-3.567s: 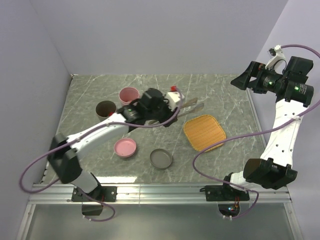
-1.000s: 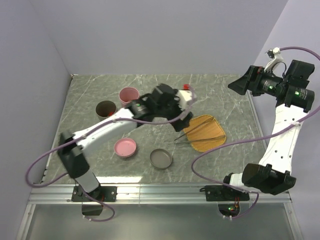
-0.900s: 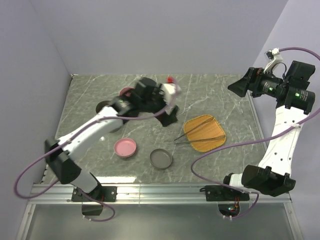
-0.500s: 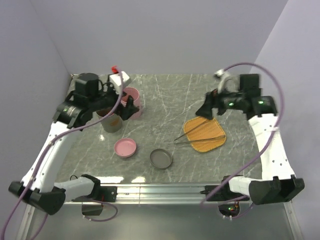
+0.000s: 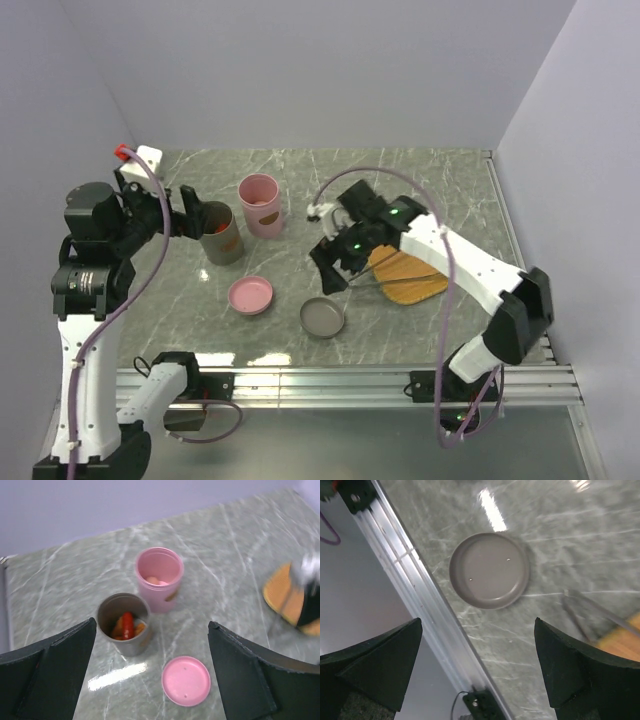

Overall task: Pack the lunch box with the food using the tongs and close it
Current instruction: Pick up the lid of the lunch box with the right arm

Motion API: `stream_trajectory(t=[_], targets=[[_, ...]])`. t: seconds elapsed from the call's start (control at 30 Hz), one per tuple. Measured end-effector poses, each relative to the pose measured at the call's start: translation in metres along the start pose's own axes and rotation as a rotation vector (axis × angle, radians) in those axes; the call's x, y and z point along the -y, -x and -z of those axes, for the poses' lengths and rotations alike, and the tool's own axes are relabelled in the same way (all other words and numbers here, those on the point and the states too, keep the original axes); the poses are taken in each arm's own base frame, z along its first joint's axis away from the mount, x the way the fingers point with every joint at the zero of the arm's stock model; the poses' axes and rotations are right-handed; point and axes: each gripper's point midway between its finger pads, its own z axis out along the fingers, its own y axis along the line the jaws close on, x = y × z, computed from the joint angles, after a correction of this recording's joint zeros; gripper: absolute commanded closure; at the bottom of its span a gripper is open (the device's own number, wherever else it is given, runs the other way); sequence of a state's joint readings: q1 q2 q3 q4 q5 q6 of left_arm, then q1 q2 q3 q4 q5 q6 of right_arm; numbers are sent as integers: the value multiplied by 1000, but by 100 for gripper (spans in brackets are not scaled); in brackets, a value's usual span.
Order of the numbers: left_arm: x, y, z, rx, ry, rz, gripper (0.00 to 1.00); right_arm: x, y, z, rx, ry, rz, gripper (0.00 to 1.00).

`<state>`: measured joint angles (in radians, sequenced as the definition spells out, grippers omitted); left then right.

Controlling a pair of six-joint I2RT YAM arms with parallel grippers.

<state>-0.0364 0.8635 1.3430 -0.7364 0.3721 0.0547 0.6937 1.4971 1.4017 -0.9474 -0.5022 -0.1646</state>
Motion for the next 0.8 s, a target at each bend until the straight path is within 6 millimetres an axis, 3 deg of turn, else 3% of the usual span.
stream_trajectory(t=[0.17, 0.4, 0.8], targets=[[-34, 5, 5, 36, 150, 119, 0, -27, -22, -50, -170, 27, -45, 2], [-43, -5, 13, 47, 210, 213, 1, -54, -35, -83, -240, -51, -90, 8], [-54, -5, 11, 63, 236, 321, 1, -47, -32, -151, -297, -264, -110, 21]])
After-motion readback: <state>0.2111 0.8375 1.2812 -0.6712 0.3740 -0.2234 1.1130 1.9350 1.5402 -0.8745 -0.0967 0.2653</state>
